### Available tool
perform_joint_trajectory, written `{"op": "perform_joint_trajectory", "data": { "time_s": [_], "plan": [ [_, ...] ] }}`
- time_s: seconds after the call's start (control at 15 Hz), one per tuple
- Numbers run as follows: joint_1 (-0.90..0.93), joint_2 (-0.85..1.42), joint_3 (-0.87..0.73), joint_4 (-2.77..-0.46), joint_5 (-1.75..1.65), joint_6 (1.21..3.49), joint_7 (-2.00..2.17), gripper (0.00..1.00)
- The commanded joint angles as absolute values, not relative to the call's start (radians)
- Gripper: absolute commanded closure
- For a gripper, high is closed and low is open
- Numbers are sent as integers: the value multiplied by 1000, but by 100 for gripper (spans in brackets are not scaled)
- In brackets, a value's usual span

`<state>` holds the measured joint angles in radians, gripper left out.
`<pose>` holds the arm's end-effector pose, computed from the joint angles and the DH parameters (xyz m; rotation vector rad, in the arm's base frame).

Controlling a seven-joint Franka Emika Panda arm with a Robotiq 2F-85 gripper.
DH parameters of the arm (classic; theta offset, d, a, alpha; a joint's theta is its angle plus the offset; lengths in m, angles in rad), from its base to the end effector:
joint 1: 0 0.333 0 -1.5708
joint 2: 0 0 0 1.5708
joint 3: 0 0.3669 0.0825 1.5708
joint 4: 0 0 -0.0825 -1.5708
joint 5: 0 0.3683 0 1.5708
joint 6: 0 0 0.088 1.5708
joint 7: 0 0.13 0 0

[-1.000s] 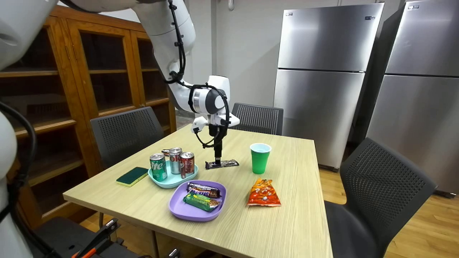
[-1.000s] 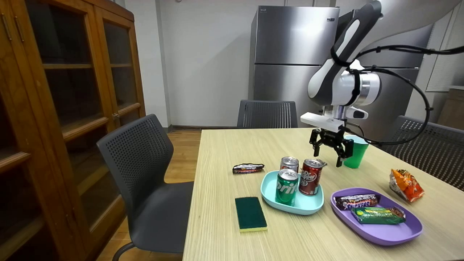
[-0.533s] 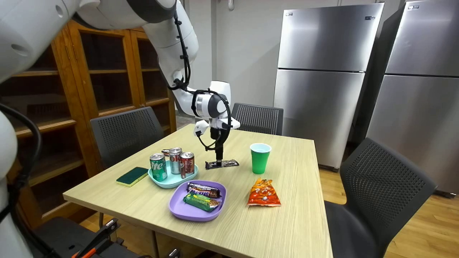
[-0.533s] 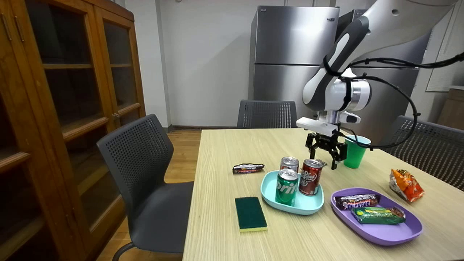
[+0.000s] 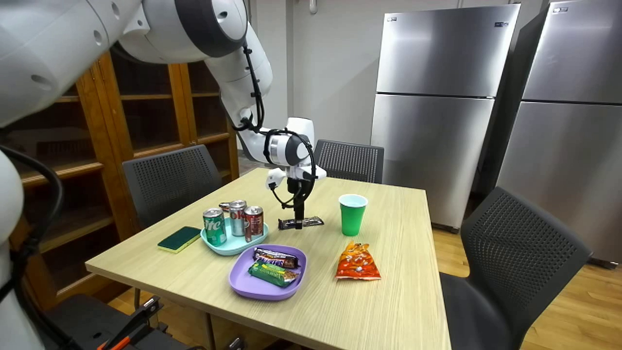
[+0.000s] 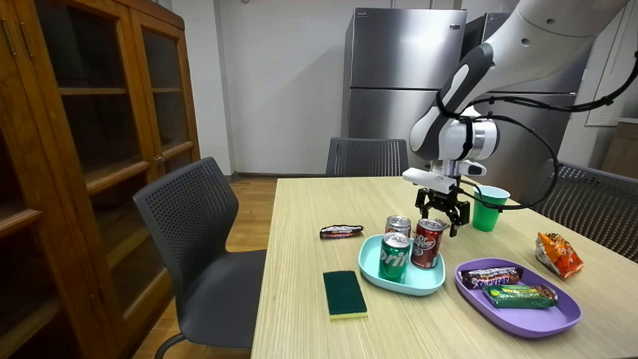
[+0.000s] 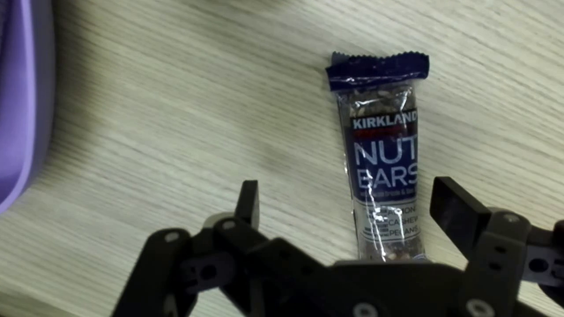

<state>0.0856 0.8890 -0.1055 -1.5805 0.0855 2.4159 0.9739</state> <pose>0.7124 -0.0013 0.1313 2.6992 -1.5140 -0.0458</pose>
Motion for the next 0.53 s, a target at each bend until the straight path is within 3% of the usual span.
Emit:
{"op": "perform_joint_trajectory", "data": {
  "time_s": [0.0,0.27,0.33,0.47],
  "plan": [
    [95,928,-114,-1501,91,2351,975,0],
    [93,944,-112,-1470,91,2324,972,0],
    [94,946,-113,-1465,89,2319,972,17],
    [93,949,-112,-1455,88,2310,970,34]
  ]
}}
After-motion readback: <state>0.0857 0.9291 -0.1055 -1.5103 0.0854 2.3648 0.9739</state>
